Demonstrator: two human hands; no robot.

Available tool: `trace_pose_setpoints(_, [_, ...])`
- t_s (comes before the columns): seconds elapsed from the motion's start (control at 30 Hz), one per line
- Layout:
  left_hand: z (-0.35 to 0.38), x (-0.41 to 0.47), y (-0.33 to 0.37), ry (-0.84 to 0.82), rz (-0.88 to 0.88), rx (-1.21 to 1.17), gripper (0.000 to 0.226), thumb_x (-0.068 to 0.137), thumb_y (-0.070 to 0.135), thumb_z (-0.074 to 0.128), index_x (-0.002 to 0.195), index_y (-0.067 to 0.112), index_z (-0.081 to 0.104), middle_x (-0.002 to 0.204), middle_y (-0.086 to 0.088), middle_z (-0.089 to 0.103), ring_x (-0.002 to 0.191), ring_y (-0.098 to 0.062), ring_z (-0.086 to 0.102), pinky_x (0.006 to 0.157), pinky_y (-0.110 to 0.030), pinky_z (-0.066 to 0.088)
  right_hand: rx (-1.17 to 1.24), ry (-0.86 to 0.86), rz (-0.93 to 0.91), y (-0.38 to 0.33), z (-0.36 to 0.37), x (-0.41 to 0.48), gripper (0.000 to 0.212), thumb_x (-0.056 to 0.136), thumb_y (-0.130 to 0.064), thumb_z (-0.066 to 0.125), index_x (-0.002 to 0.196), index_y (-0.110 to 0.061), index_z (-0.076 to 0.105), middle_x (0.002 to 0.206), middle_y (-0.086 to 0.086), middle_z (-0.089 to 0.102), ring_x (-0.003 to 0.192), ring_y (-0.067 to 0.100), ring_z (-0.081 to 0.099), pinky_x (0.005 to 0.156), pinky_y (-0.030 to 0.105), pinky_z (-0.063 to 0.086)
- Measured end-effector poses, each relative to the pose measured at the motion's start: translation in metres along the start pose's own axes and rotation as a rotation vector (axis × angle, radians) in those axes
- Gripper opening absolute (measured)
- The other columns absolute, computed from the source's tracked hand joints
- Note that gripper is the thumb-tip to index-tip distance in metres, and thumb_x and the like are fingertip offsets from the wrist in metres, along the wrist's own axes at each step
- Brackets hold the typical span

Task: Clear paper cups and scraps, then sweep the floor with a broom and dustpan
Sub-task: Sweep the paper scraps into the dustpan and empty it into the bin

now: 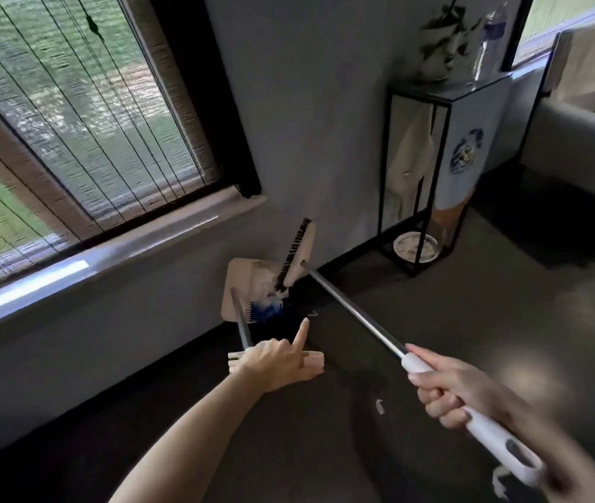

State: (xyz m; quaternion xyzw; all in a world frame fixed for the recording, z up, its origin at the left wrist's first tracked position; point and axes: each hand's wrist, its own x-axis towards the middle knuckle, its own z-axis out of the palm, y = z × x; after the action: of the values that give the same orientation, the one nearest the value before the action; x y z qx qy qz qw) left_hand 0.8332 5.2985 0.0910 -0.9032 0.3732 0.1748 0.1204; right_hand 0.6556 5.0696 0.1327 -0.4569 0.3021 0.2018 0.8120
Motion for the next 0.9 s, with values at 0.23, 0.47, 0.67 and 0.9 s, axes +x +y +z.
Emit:
trace_pose_setpoints(0.23, [0.014, 0.002, -0.006, 0.096, 0.074, 0.190, 0.089, 0.091, 0.071, 0.023, 0.151, 0.017, -0.014, 0.092, -0.006, 0.071, 0.081, -0.027, 0.069, 0.062, -0.035, 0.050, 0.080, -0.024, 0.026, 0.012, -0.011, -0.002, 0.058, 0.095, 0.001, 0.046, 0.139, -0.034, 0.034, 0.051, 0.004, 0.039, 0.031, 0.004, 0.032, 0.025, 0.013, 0.026])
trace_pose_setpoints(0.47, [0.006, -0.009, -0.024, 0.126, 0.113, 0.275, 0.089, 0.090, 0.073, 0.020, 0.151, 0.017, -0.012, 0.087, -0.003, 0.071, 0.075, -0.023, 0.068, 0.053, -0.031, 0.042, 0.097, -0.036, 0.023, 0.013, -0.012, 0.005, 0.061, 0.095, 0.001, 0.045, 0.144, -0.032, 0.030, 0.050, 0.003, 0.040, 0.031, 0.003, 0.033, 0.025, 0.014, 0.028])
trace_pose_setpoints(0.67, [0.012, -0.014, -0.027, 0.171, 0.098, 0.337, 0.090, 0.087, 0.076, 0.018, 0.151, 0.020, -0.012, 0.096, -0.001, 0.071, 0.083, -0.024, 0.069, 0.053, -0.031, 0.035, 0.130, -0.062, 0.009, 0.005, -0.013, 0.004, 0.058, 0.092, 0.001, 0.046, 0.140, -0.031, 0.036, 0.052, 0.003, 0.040, 0.032, 0.003, 0.033, 0.025, 0.014, 0.028])
trace_pose_setpoints(0.9, [0.033, -0.008, -0.010, 0.113, 0.096, 0.222, 0.088, 0.089, 0.074, 0.022, 0.149, 0.022, -0.015, 0.095, -0.002, 0.072, 0.085, -0.025, 0.069, 0.054, -0.031, 0.035, 0.119, -0.065, 0.018, 0.011, -0.015, 0.008, 0.061, 0.088, -0.001, 0.051, 0.139, -0.032, 0.036, 0.051, 0.003, 0.040, 0.031, 0.003, 0.034, 0.025, 0.015, 0.030])
